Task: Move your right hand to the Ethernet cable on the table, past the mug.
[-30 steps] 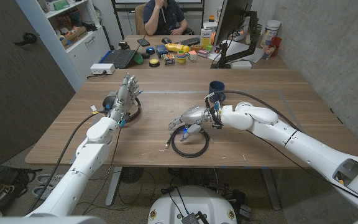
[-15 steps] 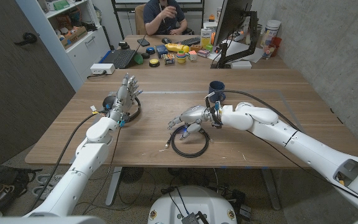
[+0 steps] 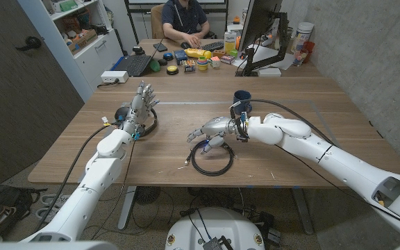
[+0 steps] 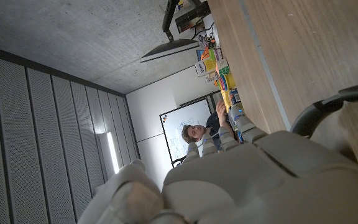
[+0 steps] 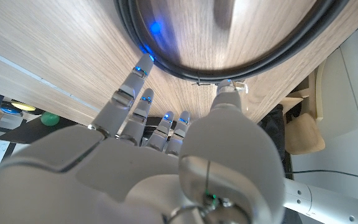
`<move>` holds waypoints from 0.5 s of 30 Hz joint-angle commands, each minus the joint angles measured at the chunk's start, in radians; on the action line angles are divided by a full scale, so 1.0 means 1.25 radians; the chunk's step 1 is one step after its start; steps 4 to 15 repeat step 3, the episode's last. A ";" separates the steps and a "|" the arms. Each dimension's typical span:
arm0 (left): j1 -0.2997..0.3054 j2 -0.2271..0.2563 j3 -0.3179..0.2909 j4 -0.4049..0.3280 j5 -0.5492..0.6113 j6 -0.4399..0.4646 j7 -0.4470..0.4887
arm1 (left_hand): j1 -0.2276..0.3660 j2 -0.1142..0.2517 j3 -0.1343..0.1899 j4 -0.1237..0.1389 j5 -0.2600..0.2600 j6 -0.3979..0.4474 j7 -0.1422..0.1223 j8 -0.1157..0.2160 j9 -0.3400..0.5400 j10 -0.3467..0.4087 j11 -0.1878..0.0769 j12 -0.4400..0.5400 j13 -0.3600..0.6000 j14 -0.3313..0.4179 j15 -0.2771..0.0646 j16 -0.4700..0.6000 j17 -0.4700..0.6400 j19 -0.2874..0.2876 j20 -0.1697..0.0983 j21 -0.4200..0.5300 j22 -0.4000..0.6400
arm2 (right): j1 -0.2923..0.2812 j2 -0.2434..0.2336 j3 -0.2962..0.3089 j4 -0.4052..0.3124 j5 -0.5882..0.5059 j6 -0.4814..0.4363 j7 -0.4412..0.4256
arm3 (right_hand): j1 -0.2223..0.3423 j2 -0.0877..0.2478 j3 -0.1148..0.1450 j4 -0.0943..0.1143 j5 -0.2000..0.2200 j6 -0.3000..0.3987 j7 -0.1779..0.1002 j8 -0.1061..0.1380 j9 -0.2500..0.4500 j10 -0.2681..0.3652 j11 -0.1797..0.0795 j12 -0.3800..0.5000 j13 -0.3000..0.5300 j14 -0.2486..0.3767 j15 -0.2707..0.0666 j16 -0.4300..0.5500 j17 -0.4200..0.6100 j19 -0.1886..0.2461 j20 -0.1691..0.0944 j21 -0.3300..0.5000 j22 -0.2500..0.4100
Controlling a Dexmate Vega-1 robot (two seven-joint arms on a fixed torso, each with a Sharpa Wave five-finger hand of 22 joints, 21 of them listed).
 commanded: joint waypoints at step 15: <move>-0.029 -0.006 0.017 0.029 0.001 0.001 -0.004 | 0.004 0.041 -0.005 0.003 0.004 -0.005 -0.001 0.003 0.002 -0.006 0.000 0.004 0.002 0.001 -0.002 -0.002 0.002 0.004 0.004 -0.002 0.004 | 0.014 0.001 0.000 0.026 0.016 0.015 -0.005 | 0.008 0.002 -0.003 0.004 0.005 0.002 -0.001 -0.004 0.002 -0.005 -0.003 0.000 0.002 0.000 -0.056 -0.003 0.004 0.009 0.000 -0.002 0.002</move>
